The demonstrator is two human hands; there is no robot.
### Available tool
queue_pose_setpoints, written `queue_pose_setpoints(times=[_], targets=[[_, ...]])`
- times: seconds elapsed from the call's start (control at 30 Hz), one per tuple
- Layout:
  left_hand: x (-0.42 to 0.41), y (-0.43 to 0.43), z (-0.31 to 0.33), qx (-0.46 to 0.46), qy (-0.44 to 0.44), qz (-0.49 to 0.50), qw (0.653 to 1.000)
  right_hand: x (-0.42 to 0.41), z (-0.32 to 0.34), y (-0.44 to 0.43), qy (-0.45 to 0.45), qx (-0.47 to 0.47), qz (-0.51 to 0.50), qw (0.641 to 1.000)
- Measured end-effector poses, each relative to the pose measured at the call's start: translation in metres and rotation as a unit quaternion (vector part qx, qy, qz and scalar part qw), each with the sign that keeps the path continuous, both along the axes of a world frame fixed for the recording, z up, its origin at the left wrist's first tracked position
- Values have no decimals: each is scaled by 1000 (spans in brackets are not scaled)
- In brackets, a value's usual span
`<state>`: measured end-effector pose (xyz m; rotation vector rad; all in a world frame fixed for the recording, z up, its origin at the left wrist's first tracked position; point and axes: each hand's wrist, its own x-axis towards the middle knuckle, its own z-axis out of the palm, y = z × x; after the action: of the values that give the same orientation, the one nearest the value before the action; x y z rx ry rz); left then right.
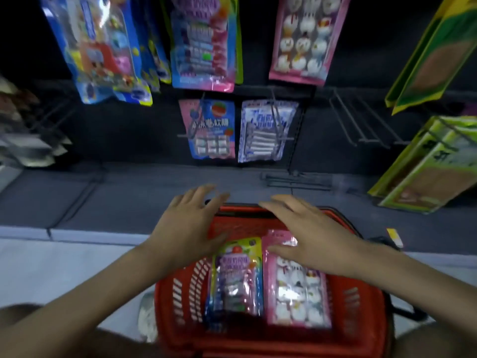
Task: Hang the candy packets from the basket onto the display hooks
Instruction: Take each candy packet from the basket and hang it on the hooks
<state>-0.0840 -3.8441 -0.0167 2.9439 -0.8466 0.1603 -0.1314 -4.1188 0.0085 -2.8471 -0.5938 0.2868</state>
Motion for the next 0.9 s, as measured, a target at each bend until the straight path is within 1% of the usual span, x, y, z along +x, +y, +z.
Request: queue_pose_setpoints(times=[0.1,0.17,0.23,0.27,0.4,0.47,0.57,0.63,0.7,0.77,0.83,0.9], targets=[[-10,7,-35,13,21,0,1000,-4,-40,-4,43,-32,-16,998],[-13,11,-55,15,31,5,999,-4,-64,-7,79,-58,-49,994],[-14,15,-74,33,43,7,998,-5,-87,-9,90,-86,-72,990],[-13,16,-82,46,50,4,998,-6,-98,-6,92,-100,-67,988],[-5,29,-109,99,58,-19,993,-4,-143,25,109,-128,18,986],[-2,35,-116,125,52,-24,990,5,-166,47,102,-136,64,983],[-3,41,-119,145,43,-36,988,20,-199,76,103,-168,98,976],[-2,43,-123,151,39,-39,987,25,-222,91,123,-220,109,962],[-2,46,-129,159,42,-42,985,24,-247,102,139,-307,123,933],[-4,50,-137,171,34,-52,983,18,-269,110,135,-389,127,902],[-6,55,-142,186,31,-66,980,10,-279,116,125,-425,115,889],[-7,56,-145,193,33,-72,978,6,-282,119,117,-423,113,891]])
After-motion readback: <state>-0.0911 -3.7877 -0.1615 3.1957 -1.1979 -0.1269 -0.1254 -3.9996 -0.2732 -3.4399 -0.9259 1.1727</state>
